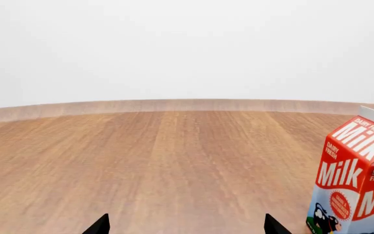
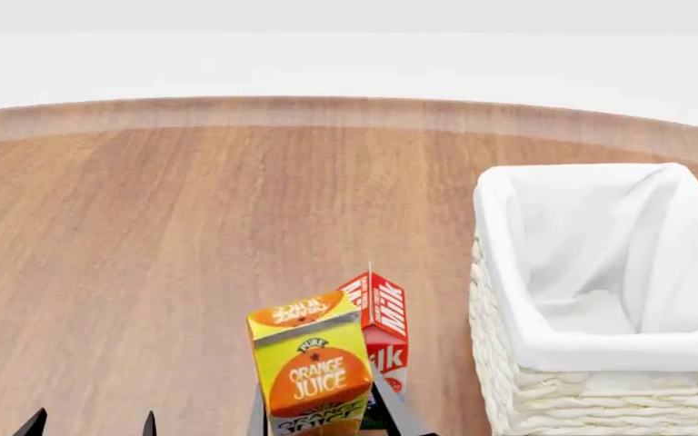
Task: Pick up the orange juice, and put it in the basket.
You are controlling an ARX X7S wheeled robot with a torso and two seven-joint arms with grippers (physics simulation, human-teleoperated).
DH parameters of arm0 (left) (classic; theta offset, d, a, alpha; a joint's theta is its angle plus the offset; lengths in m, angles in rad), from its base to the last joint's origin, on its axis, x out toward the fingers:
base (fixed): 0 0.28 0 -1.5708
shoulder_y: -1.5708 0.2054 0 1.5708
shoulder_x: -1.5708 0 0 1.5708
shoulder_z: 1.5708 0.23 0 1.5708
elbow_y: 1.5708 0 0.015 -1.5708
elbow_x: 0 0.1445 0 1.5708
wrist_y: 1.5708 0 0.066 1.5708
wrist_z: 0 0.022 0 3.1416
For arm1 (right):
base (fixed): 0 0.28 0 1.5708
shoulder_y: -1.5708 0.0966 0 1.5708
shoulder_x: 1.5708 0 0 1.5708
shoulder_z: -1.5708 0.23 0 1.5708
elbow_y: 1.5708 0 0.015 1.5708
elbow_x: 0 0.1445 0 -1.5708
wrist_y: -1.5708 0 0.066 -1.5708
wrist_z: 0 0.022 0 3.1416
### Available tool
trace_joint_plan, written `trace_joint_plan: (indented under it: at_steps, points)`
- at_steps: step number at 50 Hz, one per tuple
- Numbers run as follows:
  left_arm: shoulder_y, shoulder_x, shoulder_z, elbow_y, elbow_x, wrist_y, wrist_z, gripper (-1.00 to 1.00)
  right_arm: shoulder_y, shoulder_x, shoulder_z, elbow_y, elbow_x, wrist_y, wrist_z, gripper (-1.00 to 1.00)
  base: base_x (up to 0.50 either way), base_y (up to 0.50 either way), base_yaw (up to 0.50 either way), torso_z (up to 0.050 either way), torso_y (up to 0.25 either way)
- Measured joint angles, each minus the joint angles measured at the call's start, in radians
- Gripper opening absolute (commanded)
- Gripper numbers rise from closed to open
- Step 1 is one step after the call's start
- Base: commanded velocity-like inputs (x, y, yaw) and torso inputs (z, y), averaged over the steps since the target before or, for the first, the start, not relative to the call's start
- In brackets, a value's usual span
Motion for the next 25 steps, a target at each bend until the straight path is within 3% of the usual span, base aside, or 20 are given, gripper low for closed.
trace_joint_plan:
  at_steps: [25]
  points:
    - [-0.002,-0.005,0.008,-0.001,-0.006,0.003,-0.007,1.00,0.175,-0.024,0.086,-0.175,0.057,0.256,0.046,-1.00,0.00,0.00,0.00,0.001,0.000]
